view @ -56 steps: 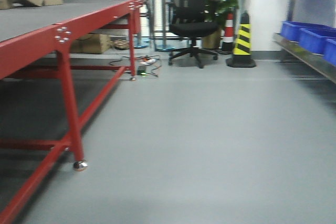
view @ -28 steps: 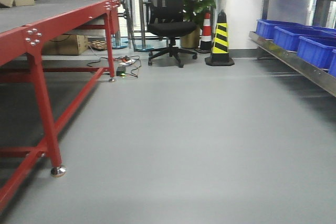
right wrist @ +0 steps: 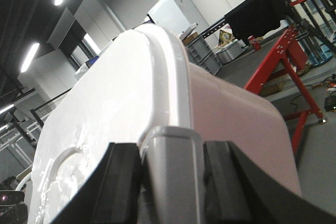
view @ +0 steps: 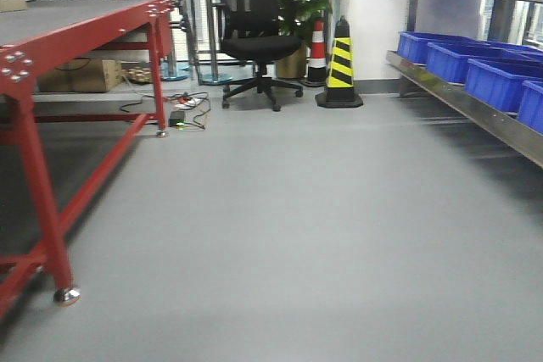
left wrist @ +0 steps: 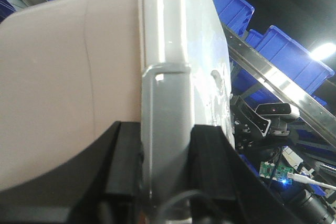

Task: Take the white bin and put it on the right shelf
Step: 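Hold the bin with both grippers while driving toward the shelving, then turn and approach the steel rack of blue crates holding the bin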

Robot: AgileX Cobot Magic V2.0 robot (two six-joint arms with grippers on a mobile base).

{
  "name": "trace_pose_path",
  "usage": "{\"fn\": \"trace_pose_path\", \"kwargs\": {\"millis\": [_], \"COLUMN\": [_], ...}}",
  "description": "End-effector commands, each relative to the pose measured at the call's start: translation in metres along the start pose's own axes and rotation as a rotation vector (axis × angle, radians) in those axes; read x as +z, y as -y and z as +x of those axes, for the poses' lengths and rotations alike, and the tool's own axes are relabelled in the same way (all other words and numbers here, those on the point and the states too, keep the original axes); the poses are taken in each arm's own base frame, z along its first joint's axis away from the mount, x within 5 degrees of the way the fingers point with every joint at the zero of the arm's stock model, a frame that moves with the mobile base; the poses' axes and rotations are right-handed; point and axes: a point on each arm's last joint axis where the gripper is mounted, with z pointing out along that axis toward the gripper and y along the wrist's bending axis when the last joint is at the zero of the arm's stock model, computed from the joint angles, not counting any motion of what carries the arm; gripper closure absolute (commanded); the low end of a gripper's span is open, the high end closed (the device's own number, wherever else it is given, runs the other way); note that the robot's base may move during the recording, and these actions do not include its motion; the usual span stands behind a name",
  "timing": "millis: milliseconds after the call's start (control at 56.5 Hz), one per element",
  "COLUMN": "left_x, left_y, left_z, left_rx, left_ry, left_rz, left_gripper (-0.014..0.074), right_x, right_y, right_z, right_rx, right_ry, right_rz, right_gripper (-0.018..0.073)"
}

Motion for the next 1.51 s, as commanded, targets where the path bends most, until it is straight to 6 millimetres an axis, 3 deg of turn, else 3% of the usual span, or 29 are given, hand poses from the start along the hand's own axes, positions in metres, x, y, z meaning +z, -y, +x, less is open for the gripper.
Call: {"fn": "trace_pose_path", "kwargs": {"millis": [0, 1488], "left_x": [-0.0015, -0.0015], "left_y": [0.0508, 0.0508], "left_z": [0.0056, 0.0056], "left_rx": [0.079, 0.079], "left_ry": [-0.092, -0.092], "left_rz": [0.261, 0.261], "left_gripper": [0.0723, 0.0723], "right_x": [-0.0051, -0.0051], "right_y": [-0.0349, -0.0348], "right_z": [-0.0101, -0.0101], "right_rx": [0.025, 0.025], "right_ry": [0.049, 0.049], "right_rz": [-0.172, -0.172], "right_gripper": [0.049, 0.049]}}
